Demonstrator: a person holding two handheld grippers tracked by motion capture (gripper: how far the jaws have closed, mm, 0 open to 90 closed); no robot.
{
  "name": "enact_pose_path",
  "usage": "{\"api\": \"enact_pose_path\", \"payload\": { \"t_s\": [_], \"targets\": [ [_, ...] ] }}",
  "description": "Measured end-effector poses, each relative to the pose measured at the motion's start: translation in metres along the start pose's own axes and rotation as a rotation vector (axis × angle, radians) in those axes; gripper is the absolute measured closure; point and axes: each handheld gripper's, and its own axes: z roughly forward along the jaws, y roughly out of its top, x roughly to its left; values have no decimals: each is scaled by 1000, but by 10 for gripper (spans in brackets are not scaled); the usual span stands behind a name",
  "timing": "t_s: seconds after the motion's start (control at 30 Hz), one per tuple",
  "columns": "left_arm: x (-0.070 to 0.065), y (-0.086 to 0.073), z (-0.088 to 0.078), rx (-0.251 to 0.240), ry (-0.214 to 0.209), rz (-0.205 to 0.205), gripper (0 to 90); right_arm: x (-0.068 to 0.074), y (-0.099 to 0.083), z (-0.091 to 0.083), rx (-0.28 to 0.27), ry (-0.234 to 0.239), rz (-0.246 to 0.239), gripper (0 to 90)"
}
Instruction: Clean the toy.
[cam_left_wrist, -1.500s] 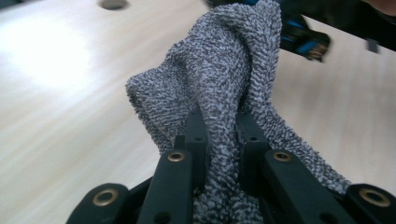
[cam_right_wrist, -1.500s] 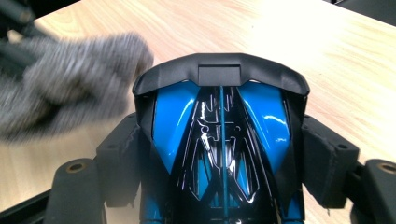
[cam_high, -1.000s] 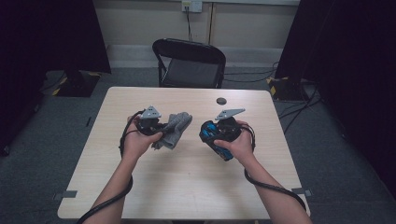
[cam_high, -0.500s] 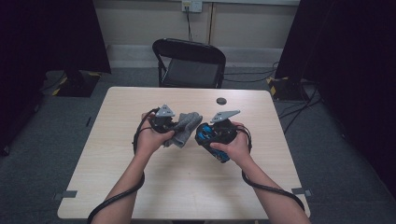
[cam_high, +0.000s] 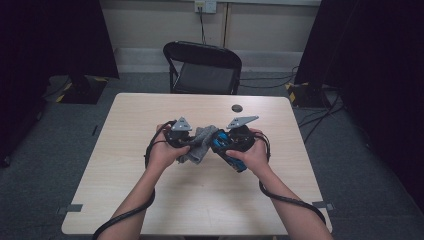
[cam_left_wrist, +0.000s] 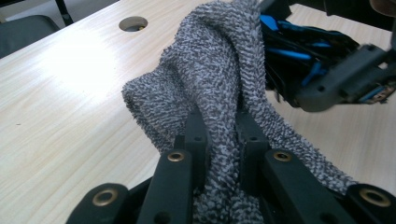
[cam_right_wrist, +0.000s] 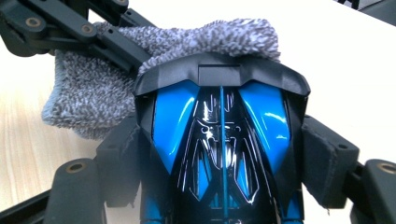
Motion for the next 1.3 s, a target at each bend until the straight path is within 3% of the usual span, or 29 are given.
{"api": "enact_pose_path", "payload": {
  "t_s": [0.57, 0.97, 1.1, 1.3],
  "targets": [
    [-10, -6, -8, 0, -41, 32, 785, -8, 2, -5, 0, -19, 20, 258],
    [-15, -12, -14, -14, -73, 33, 785, -19, 0, -10, 2, -43, 45, 258],
    [-11, -17, -20, -17, -59, 21, 785, -24, -2, -12, -2, -51, 58, 258],
    [5, -21, -29, -18, 11, -8, 786, -24, -5, -16, -9, -37, 66, 258]
  ]
}}
